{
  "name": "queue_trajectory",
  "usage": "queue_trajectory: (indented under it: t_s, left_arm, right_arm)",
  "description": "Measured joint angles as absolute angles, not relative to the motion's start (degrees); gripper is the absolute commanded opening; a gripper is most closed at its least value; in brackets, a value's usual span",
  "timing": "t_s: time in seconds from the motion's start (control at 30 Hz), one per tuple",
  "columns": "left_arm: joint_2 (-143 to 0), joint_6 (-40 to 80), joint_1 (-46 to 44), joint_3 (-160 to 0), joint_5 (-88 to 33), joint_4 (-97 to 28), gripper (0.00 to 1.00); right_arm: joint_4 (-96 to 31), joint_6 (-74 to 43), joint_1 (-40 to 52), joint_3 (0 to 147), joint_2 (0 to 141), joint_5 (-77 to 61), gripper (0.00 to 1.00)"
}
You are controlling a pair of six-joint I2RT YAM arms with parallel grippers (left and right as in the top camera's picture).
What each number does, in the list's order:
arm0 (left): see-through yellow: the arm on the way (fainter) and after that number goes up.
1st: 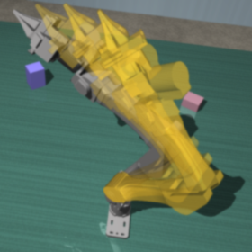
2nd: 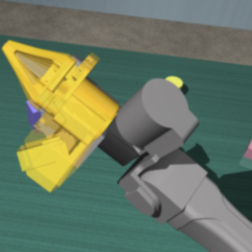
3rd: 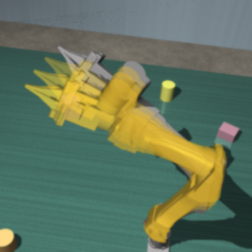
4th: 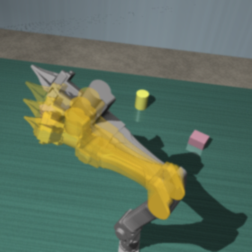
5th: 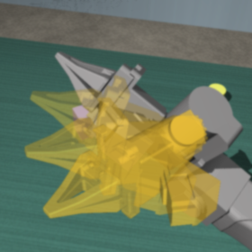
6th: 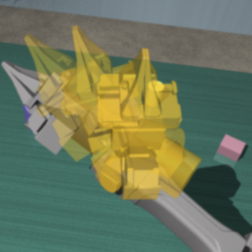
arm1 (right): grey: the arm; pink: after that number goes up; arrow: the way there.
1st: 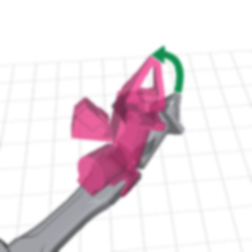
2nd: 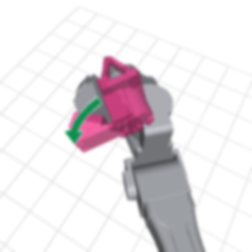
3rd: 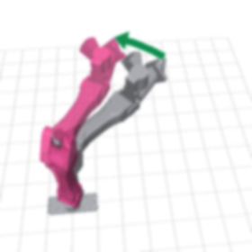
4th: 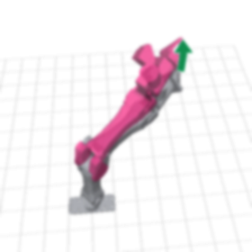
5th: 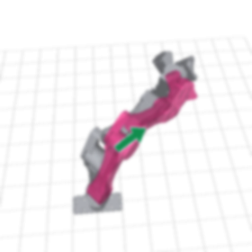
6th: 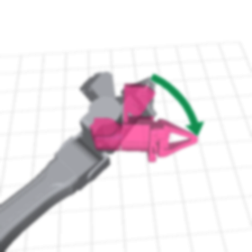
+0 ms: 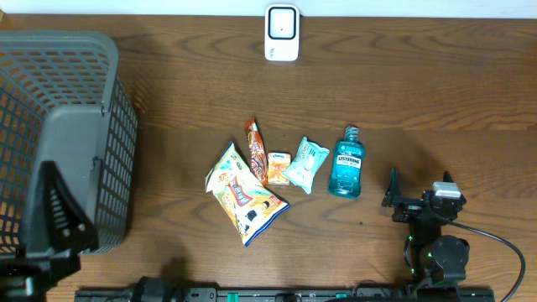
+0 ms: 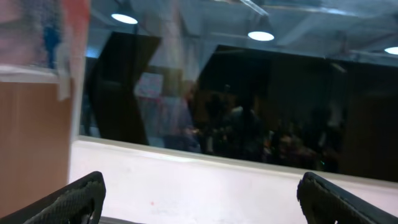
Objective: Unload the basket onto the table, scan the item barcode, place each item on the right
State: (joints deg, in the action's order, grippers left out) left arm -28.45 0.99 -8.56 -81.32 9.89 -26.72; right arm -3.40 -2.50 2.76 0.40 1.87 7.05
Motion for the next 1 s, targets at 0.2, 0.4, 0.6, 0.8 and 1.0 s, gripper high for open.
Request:
queue_trajectory:
  t_s: [0.2, 0.4, 0.6, 0.8, 1.0]
  left_arm:
    - [-27.0, 2.5, 1.0, -81.2, 2.9, -25.9, 0.98]
    - [-27.0, 3.4, 5.7, -81.1, -3.8, -24.8, 0.98]
    - [-25.6, 6.3, 7.1, -80.1, -10.6, -24.1, 0.98]
    - [-17.3, 7.4, 7.3, -73.1, -15.3, -24.0, 0.98]
    - [-8.8, 7.5, 8.3, -65.3, -16.6, -20.1, 0.98]
  right_arm:
    - [-3.4, -2.5, 2.8, 0.4, 1.9, 7.0, 0.99]
    - [-3.4, -2.5, 2.8, 0.4, 1.9, 7.0, 0.99]
    - [-3.4, -2.5, 2.8, 0.4, 1.9, 7.0, 0.99]
    - [-3.4, -2.5, 2.8, 0.4, 1.9, 7.0, 0.99]
    - [-3.4, -2.5, 2.8, 0.4, 1.9, 7.0, 0.99]
